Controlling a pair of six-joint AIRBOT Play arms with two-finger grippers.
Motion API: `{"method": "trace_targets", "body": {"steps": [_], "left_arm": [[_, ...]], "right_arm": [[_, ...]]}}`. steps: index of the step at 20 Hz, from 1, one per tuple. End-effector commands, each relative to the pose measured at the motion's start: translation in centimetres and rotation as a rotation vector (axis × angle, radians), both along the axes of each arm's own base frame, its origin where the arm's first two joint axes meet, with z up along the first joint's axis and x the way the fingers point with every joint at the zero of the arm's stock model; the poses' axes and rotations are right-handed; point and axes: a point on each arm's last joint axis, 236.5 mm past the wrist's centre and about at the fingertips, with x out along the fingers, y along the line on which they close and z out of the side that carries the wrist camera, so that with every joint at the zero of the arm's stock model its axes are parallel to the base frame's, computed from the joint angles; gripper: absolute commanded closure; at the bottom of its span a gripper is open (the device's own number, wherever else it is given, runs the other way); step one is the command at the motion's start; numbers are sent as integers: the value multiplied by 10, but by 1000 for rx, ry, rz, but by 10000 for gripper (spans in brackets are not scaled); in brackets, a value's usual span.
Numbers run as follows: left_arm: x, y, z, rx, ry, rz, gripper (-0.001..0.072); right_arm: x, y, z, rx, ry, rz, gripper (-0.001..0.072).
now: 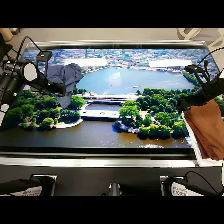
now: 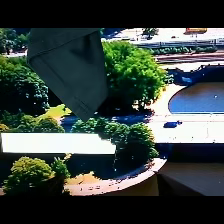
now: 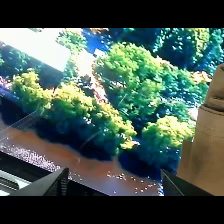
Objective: Fold the shirts.
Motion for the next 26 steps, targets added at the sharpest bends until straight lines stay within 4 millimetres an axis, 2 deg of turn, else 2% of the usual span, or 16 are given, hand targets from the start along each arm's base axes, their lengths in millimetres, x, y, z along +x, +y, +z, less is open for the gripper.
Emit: {"method": "trace_targets", "body": {"steps": [1,15,18,20,22,23,24,26], "left_arm": [[0,0,0,0,0,0,22],[0,0,0,0,-1,-1,22],[33,-10,12,-36,-146,-22,22],[56,-18,24,-63,-256,-39,22],[91,-25,38,-96,-402,-52,22],[107,-19,38,-103,-436,-35,23],[122,-3,31,-113,-430,28,23],[147,45,3,-124,-359,197,22]], "right_arm": [[0,0,0,0,0,0,103],[0,0,0,0,0,0,103],[4,-1,1,-1,-16,-4,103],[20,-4,3,-12,-86,-18,103],[37,-9,7,-31,-159,-33,103],[46,-12,10,-43,-195,-44,103],[51,-14,11,-48,-219,-52,103],[52,-14,12,-47,-220,-52,103]]}}
